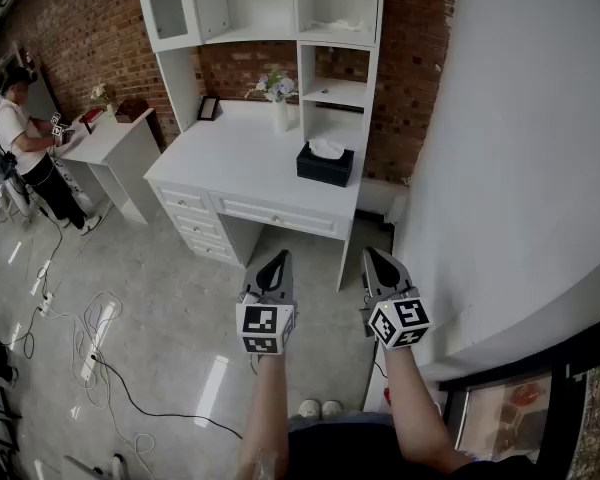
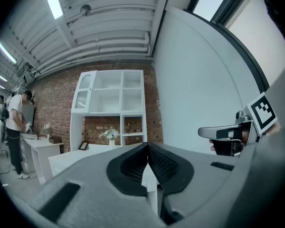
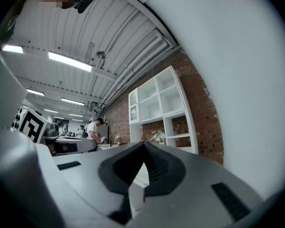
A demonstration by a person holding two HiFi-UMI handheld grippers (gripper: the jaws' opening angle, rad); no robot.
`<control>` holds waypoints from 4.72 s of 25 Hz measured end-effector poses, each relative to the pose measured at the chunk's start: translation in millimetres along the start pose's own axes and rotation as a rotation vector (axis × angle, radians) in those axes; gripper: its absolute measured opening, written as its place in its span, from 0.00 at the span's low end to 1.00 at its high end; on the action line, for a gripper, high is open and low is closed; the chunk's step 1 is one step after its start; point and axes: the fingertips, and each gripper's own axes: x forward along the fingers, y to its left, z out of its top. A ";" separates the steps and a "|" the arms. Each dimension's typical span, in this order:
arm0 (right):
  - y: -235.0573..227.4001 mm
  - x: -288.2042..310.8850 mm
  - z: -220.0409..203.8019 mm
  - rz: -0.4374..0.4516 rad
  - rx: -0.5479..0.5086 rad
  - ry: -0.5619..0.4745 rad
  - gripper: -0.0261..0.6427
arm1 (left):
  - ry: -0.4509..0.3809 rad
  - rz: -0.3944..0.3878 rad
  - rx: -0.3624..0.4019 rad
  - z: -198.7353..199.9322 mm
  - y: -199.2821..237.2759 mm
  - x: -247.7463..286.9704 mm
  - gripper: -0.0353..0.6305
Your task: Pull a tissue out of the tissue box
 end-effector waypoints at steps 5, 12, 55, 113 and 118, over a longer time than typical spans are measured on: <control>1.4 2.3 1.7 0.002 0.005 -0.002 0.04 | 0.000 -0.005 -0.001 2.1 1.0 0.7 0.06; 6.2 5.4 3.3 0.004 0.005 -0.001 0.04 | 0.007 -0.009 -0.006 1.3 4.5 -0.1 0.07; -26.8 20.2 -14.4 0.045 0.062 0.005 0.40 | 0.050 0.070 -0.003 -20.1 15.4 13.5 0.07; -277.4 496.8 -106.0 -0.147 -0.026 0.253 0.40 | 0.104 -0.270 -0.065 -72.8 236.4 569.5 0.07; -282.2 508.8 -129.3 0.032 -0.108 0.433 0.40 | 0.109 -0.266 -0.080 -78.0 232.8 577.8 0.07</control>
